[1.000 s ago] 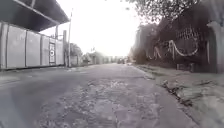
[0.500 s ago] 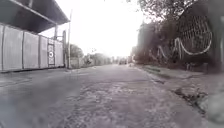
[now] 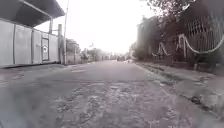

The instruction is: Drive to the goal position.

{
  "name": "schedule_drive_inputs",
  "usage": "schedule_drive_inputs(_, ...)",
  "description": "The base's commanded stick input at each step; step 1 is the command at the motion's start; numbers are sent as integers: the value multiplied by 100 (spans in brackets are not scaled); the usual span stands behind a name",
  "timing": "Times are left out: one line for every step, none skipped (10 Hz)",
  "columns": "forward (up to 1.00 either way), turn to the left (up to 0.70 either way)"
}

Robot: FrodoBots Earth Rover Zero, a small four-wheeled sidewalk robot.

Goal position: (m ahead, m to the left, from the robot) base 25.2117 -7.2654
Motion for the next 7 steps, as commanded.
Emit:
schedule_drive_inputs(100, 0)
schedule_drive_inputs(100, 0)
schedule_drive_inputs(100, 0)
schedule_drive_inputs(100, 0)
schedule_drive_inputs(100, 0)
schedule_drive_inputs(100, 0)
schedule_drive_inputs(100, 0)
